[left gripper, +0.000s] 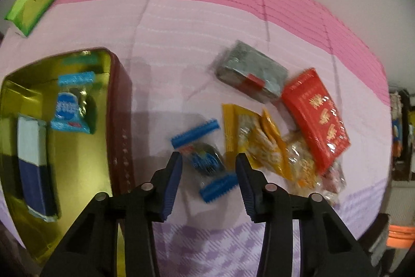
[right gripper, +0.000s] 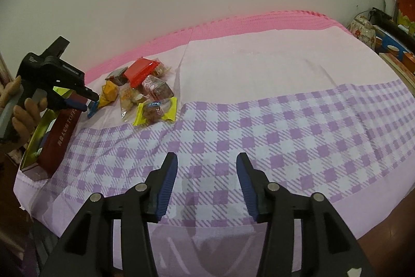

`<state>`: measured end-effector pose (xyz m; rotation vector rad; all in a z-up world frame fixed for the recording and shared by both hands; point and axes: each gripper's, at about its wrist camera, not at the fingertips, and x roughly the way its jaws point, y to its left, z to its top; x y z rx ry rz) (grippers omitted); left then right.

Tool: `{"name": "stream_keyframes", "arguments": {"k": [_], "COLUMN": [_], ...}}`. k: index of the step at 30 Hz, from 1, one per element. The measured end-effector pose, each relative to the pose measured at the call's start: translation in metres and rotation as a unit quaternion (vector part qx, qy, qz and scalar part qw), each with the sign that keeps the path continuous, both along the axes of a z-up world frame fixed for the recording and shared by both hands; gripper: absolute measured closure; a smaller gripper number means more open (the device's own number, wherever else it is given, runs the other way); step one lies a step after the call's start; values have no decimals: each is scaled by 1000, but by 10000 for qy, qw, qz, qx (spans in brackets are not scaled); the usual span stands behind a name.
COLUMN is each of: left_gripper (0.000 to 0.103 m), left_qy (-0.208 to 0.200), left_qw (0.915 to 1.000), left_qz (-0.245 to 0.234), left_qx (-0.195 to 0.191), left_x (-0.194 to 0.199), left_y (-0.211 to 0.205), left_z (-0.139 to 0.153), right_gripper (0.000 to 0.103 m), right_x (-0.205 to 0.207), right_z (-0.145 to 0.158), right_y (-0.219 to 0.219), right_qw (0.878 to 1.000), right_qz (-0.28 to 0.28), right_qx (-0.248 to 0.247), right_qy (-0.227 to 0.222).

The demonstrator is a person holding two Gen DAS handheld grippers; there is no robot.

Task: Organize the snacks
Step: 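Grasp the blue-wrapped round candy with the left gripper, then grasp the clear patterned sweet with the right gripper while the left gripper holds its candy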

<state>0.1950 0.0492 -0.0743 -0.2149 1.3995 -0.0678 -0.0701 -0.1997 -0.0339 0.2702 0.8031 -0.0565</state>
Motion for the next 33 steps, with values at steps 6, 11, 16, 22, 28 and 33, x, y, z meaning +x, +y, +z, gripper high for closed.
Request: {"name": "stream_keyframes", "arguments": {"k": [6, 11, 16, 22, 28, 33], "left_gripper": [60, 60, 67, 74, 78, 78], "left_qy": [-143, -270, -194, -318, -484, -753], "left_qw": [9995, 9987, 9996, 9988, 9983, 9956], "left_qz": [-13, -216, -192, -355, -312, -493], "left_qx": [282, 377, 28, 83, 43, -277], "left_x": [7, -5, -5, -8, -37, -69], "left_y": [-5, -17, -24, -32, -34, -31], "left_z": [-2, -3, -12, -12, -10, 15], "right_gripper": [55, 53, 50, 48, 48, 47], "right_x": [2, 3, 4, 5, 4, 14], "right_z": [-3, -6, -7, -9, -6, 11], "right_y": [0, -1, -2, -2, -3, 5], "right_qw": [10000, 9999, 9999, 9998, 9998, 9988], "right_qz": [-8, -20, -29, -43, -31, 417], "right_qx": [43, 87, 97, 152, 182, 137], "right_qy": [55, 86, 102, 127, 52, -222]}}
